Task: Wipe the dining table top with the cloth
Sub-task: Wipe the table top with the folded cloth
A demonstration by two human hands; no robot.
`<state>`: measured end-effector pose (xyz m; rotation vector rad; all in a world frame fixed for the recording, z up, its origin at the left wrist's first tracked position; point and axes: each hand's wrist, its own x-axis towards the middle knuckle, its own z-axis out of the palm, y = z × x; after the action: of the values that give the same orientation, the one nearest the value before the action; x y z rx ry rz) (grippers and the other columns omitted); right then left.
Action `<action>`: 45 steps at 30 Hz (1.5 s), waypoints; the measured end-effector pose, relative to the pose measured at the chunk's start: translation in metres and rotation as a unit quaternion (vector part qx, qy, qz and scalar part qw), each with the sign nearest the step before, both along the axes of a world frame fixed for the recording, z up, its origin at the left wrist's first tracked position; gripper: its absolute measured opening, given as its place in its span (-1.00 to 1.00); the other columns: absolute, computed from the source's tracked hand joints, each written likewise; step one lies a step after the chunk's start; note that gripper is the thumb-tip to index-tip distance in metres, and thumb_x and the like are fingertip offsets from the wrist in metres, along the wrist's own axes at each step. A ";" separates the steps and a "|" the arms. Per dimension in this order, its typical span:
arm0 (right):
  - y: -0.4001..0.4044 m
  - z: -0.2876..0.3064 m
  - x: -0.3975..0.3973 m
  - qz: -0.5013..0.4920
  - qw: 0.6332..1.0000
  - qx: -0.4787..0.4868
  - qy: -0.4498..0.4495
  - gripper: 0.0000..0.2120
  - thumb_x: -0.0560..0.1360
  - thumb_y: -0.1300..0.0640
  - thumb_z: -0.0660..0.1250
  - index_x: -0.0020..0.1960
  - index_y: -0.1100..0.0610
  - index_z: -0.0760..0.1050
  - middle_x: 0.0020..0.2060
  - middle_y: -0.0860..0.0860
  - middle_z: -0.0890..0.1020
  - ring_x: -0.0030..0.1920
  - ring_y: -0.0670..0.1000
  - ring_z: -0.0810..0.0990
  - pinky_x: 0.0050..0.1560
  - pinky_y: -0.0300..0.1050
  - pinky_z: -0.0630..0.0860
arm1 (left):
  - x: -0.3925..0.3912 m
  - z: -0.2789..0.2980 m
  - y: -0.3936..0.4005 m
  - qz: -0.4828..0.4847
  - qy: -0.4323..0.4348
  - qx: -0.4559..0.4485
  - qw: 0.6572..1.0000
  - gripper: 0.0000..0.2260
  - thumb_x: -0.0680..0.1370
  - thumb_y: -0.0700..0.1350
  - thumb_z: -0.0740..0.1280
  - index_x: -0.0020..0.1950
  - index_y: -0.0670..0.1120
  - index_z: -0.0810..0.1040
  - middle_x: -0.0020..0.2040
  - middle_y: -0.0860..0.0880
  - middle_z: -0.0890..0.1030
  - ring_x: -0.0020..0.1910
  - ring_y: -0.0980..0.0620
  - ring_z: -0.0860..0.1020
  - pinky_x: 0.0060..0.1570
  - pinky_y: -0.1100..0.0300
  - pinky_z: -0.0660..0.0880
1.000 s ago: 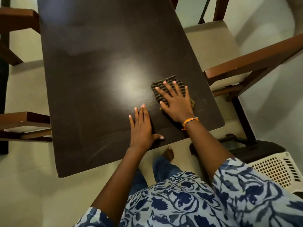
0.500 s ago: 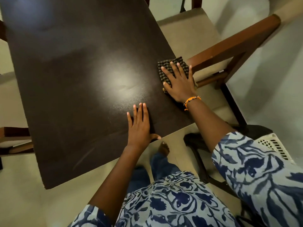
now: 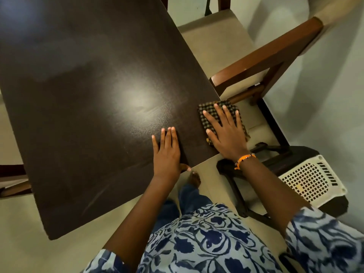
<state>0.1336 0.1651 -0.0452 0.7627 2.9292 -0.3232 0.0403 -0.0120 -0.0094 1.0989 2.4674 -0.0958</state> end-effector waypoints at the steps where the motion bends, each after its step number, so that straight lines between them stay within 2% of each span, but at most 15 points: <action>1: 0.004 -0.002 -0.011 0.003 1.000 -0.002 0.001 -0.47 0.55 -0.14 -0.04 0.51 -0.11 0.07 0.54 0.06 0.09 0.53 0.13 0.02 0.47 0.19 -0.15 | 0.000 -0.001 -0.001 0.001 0.000 0.000 1.000 0.12 0.31 0.26 0.41 0.50 -0.23 -0.26 0.55 -0.17 -0.11 0.52 -0.15 -0.22 0.32 -0.10 -0.41; 4: 0.018 -0.004 -0.051 0.005 1.000 -0.003 0.003 -0.46 0.57 -0.10 0.04 0.52 -0.10 0.04 0.54 0.07 0.05 0.54 0.12 -0.01 0.47 0.18 -0.14 | 0.001 -0.001 -0.002 0.004 -0.009 0.002 1.000 0.12 0.31 0.25 0.41 0.50 -0.23 -0.26 0.55 -0.17 -0.12 0.52 -0.15 -0.22 0.33 -0.09 -0.39; 9: 0.027 -0.004 -0.083 0.013 1.000 0.003 -0.004 -0.44 0.57 -0.13 0.05 0.53 -0.09 0.00 0.54 0.11 0.02 0.54 0.13 -0.04 0.48 0.11 -0.18 | 0.001 0.001 -0.002 0.012 -0.030 0.006 0.999 0.11 0.31 0.22 0.42 0.50 -0.22 -0.26 0.55 -0.16 -0.16 0.51 -0.15 -0.26 0.38 -0.07 -0.33; 13: 0.029 0.000 -0.073 0.036 0.999 -0.004 0.002 -0.45 0.58 -0.14 0.06 0.53 -0.10 0.02 0.54 0.07 0.03 0.54 0.11 -0.05 0.47 0.15 -0.21 | 0.002 0.003 -0.002 0.012 -0.037 0.000 0.999 0.10 0.32 0.21 0.43 0.50 -0.21 -0.27 0.55 -0.15 -0.17 0.51 -0.14 -0.26 0.43 -0.10 -0.28; 17: 0.025 0.001 -0.031 0.052 0.999 -0.007 0.010 -0.46 0.57 -0.11 0.08 0.52 -0.13 0.04 0.54 0.03 0.06 0.54 0.09 -0.04 0.47 0.22 -0.18 | 0.004 0.003 -0.002 0.015 -0.034 0.002 0.999 0.10 0.33 0.20 0.43 0.50 -0.21 -0.26 0.55 -0.16 -0.16 0.51 -0.14 -0.25 0.43 -0.10 -0.26; 21: 0.023 0.000 0.003 0.030 0.999 -0.009 0.009 -0.46 0.55 -0.14 0.02 0.51 -0.14 0.05 0.54 0.02 0.07 0.54 0.10 -0.03 0.46 0.23 -0.18 | 0.003 0.000 -0.004 0.010 -0.035 0.020 0.999 0.09 0.33 0.21 0.42 0.50 -0.21 -0.25 0.55 -0.15 -0.16 0.51 -0.14 -0.25 0.42 -0.10 -0.29; 28: -0.021 -0.004 -0.017 -0.038 0.999 -0.001 0.003 -0.44 0.58 -0.10 0.06 0.53 -0.12 -0.03 0.55 0.06 0.02 0.54 0.13 -0.07 0.46 0.19 -0.23 | 0.006 -0.009 -0.047 0.010 -0.002 0.039 0.999 0.13 0.32 0.36 0.30 0.46 -0.23 -0.35 0.52 -0.19 -0.27 0.46 -0.14 -0.36 0.38 -0.09 -0.37; 33: -0.108 -0.003 -0.054 0.033 0.999 -0.027 0.007 -0.42 0.55 -0.10 0.09 0.52 -0.11 0.00 0.54 0.08 0.03 0.54 0.15 -0.05 0.47 0.16 -0.18 | -0.002 -0.011 -0.100 0.058 0.003 0.026 0.998 0.15 0.30 0.32 0.37 0.46 -0.24 -0.33 0.53 -0.20 -0.24 0.42 -0.09 -0.40 0.37 -0.07 -0.38; 38: -0.185 -0.004 -0.073 0.173 0.984 -0.042 0.000 -0.46 0.57 -0.11 0.05 0.52 -0.11 0.03 0.55 0.07 0.03 0.54 0.13 -0.06 0.47 0.14 -0.23 | -0.005 -0.008 -0.137 0.090 -0.001 0.026 0.996 0.14 0.28 0.24 0.44 0.44 -0.21 -0.31 0.54 -0.19 -0.15 0.51 -0.16 -0.24 0.41 -0.10 -0.32; 40: -0.181 -0.004 -0.067 0.217 0.975 -0.039 0.002 -0.46 0.57 -0.12 0.05 0.52 -0.12 0.03 0.55 0.04 0.03 0.54 0.10 -0.07 0.48 0.13 -0.22 | -0.003 -0.007 -0.140 0.092 0.001 0.027 0.995 0.13 0.29 0.23 0.44 0.44 -0.20 -0.31 0.55 -0.19 -0.13 0.52 -0.16 -0.22 0.41 -0.08 -0.32; 42: -0.162 -0.002 -0.055 0.248 0.968 -0.027 0.001 -0.46 0.57 -0.12 0.05 0.52 -0.14 0.02 0.55 0.02 0.04 0.55 0.08 -0.07 0.48 0.14 -0.19 | -0.003 -0.008 -0.139 0.083 0.009 0.026 0.996 0.10 0.31 0.23 0.42 0.49 -0.22 -0.24 0.55 -0.18 -0.10 0.52 -0.16 -0.21 0.41 -0.06 -0.33; 45: -0.117 0.001 -0.029 0.214 0.977 -0.018 -0.007 -0.45 0.56 -0.11 0.08 0.51 -0.16 0.02 0.55 0.00 0.03 0.55 0.07 -0.06 0.48 0.15 -0.18 | -0.001 -0.010 -0.134 0.076 0.016 0.029 0.997 0.04 0.36 0.19 0.41 0.51 -0.24 -0.18 0.55 -0.17 -0.07 0.52 -0.15 -0.21 0.42 -0.05 -0.30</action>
<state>0.1041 0.0476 -0.0446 0.1147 2.9589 -0.3262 0.0392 -0.1462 -0.0197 0.9368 2.5873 0.0055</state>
